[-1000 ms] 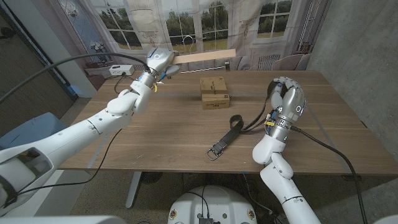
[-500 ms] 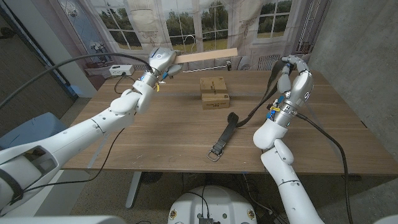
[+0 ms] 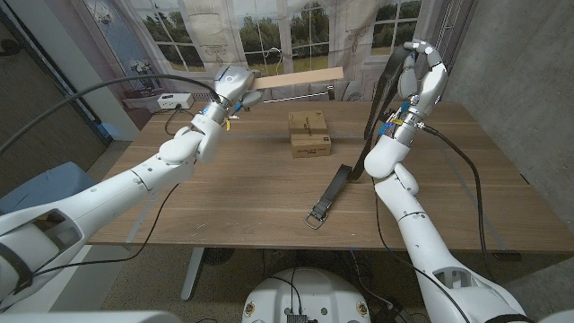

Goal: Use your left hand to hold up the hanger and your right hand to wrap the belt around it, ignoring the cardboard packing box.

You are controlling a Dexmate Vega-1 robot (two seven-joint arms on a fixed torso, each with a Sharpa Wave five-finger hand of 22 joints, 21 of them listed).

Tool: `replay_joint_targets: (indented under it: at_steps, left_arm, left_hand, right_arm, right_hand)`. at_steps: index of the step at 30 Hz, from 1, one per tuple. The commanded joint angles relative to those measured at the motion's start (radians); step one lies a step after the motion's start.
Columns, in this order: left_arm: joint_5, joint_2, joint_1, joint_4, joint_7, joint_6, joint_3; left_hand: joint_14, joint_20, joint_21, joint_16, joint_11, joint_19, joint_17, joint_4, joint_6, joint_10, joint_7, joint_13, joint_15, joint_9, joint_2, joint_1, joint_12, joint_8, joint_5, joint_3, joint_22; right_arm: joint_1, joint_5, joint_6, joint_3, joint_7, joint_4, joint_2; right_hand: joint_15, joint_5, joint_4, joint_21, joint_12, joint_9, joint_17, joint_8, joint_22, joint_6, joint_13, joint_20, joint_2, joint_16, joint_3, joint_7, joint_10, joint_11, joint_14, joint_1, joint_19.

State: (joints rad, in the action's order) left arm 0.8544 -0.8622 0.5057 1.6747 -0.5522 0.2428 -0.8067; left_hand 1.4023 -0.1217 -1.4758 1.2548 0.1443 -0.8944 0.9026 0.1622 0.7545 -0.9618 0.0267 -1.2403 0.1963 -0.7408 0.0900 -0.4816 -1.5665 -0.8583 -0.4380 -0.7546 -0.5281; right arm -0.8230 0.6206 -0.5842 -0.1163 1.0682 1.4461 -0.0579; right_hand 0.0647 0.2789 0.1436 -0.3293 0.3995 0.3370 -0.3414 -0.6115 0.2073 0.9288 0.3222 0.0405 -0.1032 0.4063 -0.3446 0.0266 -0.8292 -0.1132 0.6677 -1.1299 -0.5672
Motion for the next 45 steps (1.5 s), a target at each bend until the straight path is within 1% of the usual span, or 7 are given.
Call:
replay_joint_targets:
  at_steps: [1, 5, 9, 14, 20, 32, 45]
  left_arm:
    - [0.017, -0.012, -0.003, 0.029, 0.038, 0.023, 0.005]
    - [0.028, -0.004, -0.016, 0.025, 0.054, 0.022, -0.003]
    - [0.036, 0.010, -0.034, 0.010, 0.056, 0.011, -0.012]
    - [0.042, 0.029, -0.057, -0.012, 0.068, -0.005, -0.027]
    - [0.034, 0.049, -0.077, -0.038, 0.068, -0.029, -0.039]
    - [0.017, 0.053, -0.101, -0.040, 0.155, -0.048, -0.059]
    - [0.021, 0.060, -0.118, -0.028, 0.238, -0.027, -0.066]
  left_hand:
    - [0.000, -0.055, -0.010, 0.012, 0.006, 0.003, 0.001, 0.002, -0.025, -0.006, 0.022, -0.001, 0.000, 0.000, 0.001, 0.012, -0.004, -0.010, 0.005, -0.009, 0.002]
    - [0.001, -0.055, -0.011, 0.015, 0.007, 0.004, 0.004, 0.002, -0.026, -0.006, 0.022, -0.001, 0.001, 0.003, 0.000, 0.013, -0.004, -0.011, 0.005, -0.010, 0.003]
    - [0.000, -0.055, -0.013, 0.015, 0.007, 0.004, 0.003, 0.002, -0.025, -0.007, 0.023, -0.001, 0.000, 0.005, 0.000, 0.014, -0.004, -0.014, 0.005, -0.011, 0.004]
    - [-0.001, -0.055, -0.016, 0.016, 0.008, 0.005, 0.002, 0.002, -0.025, -0.006, 0.022, -0.001, 0.000, 0.011, -0.001, 0.016, -0.004, -0.017, 0.005, -0.013, 0.007]
    - [-0.006, -0.056, -0.020, 0.012, 0.003, 0.007, -0.004, 0.001, -0.025, -0.006, 0.024, -0.001, 0.000, 0.012, -0.001, 0.018, -0.004, -0.024, 0.005, -0.015, 0.008]
    - [0.000, -0.054, -0.028, 0.021, 0.001, 0.008, -0.004, 0.001, -0.027, -0.008, 0.025, -0.001, -0.001, 0.021, -0.006, 0.022, -0.005, -0.034, 0.003, -0.019, 0.011]
    - [-0.006, -0.053, -0.035, 0.015, 0.000, 0.012, -0.018, -0.001, -0.029, -0.006, 0.027, -0.001, -0.002, 0.031, -0.009, 0.024, -0.004, -0.043, 0.000, -0.024, 0.014]
  right_arm:
    - [0.023, -0.416, -0.097, -0.085, -0.195, 0.030, -0.148]
    - [-0.026, -0.555, -0.069, -0.098, -0.336, 0.126, -0.204]
    - [-0.067, -0.583, -0.016, -0.096, -0.389, 0.204, -0.232]
    - [-0.089, -0.680, 0.068, -0.104, -0.498, 0.283, -0.280]
    - [-0.092, -0.680, 0.183, -0.114, -0.520, 0.346, -0.305]
    - [-0.006, -0.769, 0.356, -0.153, -0.602, 0.388, -0.335]
    - [0.095, -0.959, 0.481, -0.194, -0.752, 0.439, -0.383]
  right_hand:
    - [0.155, 0.008, -0.016, -0.008, -0.001, 0.004, -0.008, -0.008, 0.003, -0.001, 0.004, 0.005, -0.008, -0.003, 0.026, 0.002, 0.002, -0.007, -0.007, 0.007, 0.006]
    - [0.155, 0.009, -0.016, -0.009, -0.002, 0.008, -0.010, -0.010, 0.004, -0.005, 0.007, 0.005, -0.008, -0.008, 0.030, 0.003, 0.003, -0.009, -0.017, 0.008, 0.010]
    - [0.153, 0.010, -0.019, -0.011, 0.000, 0.008, -0.011, -0.013, 0.005, -0.003, 0.010, 0.001, -0.012, -0.015, 0.033, 0.004, -0.002, -0.019, -0.024, 0.011, 0.013]
    - [0.152, 0.011, -0.020, -0.013, -0.002, 0.006, -0.010, -0.015, 0.006, -0.003, 0.012, -0.002, -0.012, -0.025, 0.035, 0.003, 0.001, -0.009, -0.037, 0.014, 0.016]
    - [0.149, 0.013, -0.023, -0.016, -0.003, 0.004, -0.010, -0.016, 0.006, -0.005, 0.016, -0.005, -0.015, -0.035, 0.039, 0.000, 0.003, -0.005, -0.046, 0.020, 0.019]
    - [0.148, 0.015, -0.024, -0.023, -0.003, 0.006, -0.019, -0.019, 0.008, -0.010, 0.021, -0.005, -0.017, -0.038, 0.048, -0.005, 0.002, 0.004, -0.047, 0.024, 0.022]
    - [0.148, 0.017, -0.022, -0.028, -0.003, 0.014, -0.027, -0.026, 0.009, -0.014, 0.025, -0.006, -0.019, -0.038, 0.056, -0.015, -0.001, 0.011, -0.045, 0.024, 0.026]
